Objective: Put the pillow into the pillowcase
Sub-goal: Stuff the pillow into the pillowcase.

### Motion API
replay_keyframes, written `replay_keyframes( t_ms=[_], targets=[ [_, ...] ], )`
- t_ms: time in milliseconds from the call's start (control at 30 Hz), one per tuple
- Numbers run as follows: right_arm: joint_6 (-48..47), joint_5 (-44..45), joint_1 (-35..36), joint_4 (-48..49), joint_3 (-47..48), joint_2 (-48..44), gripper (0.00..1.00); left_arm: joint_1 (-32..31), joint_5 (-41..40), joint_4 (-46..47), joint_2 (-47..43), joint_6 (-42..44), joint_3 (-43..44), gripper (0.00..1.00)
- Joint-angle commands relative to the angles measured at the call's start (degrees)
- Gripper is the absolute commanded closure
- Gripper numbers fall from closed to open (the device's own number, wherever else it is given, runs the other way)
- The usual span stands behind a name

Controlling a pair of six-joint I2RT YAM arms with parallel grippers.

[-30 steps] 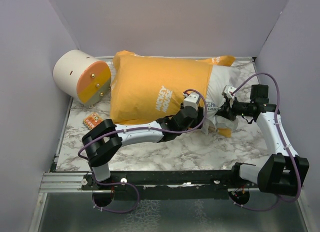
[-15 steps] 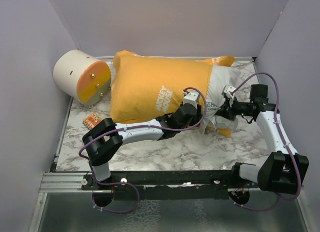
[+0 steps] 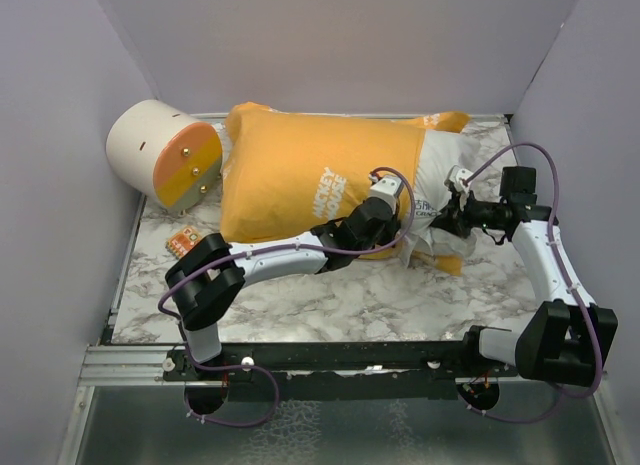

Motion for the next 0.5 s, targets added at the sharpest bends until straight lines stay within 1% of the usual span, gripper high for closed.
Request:
replay_keyframes(
  t_ms=[0, 33, 67, 133, 267, 333, 467],
  targets=[
    [9.43, -3.82, 1.9, 4.78, -1.7, 1.9, 0.99, -1.5, 8.71, 1.84, -1.44, 3.31, 6.85, 1.0],
    [11.99, -4.5, 2.78, 6.92, -1.86, 2.48, 0.99, -1.8, 11.26, 2.42, -1.9, 3.36, 7.37, 1.0],
    [15.41, -5.04, 3.67, 9.72, -2.2, 2.9, 0.99, -1.82, 15.95, 3.53, -2.8, 2.84, 7.28, 1.0],
    [23.08, -4.99, 4.54, 17.32, -3.25, 3.23, 0.99, -1.7, 21.18, 4.89, -3.65, 2.08, 7.65, 1.0],
    [35.77, -1.32, 5.13, 29.71, -3.3, 4.9, 0.99, -1.06, 31.47, 3.71, -5.28, 0.59, 10.99, 1.0],
    [41.67, -0.66, 5.13, 34.68, -3.17, 7.49, 0.99, -0.47, 35.93, 3.35, -4.5, -0.3, 12.48, 1.0],
    [52.28, -1.28, 5.55, 42.08, -5.05, 15.7, 0.99, 1.71, 41.73, 5.63, -2.53, -3.29, 13.95, 1.0]
  ],
)
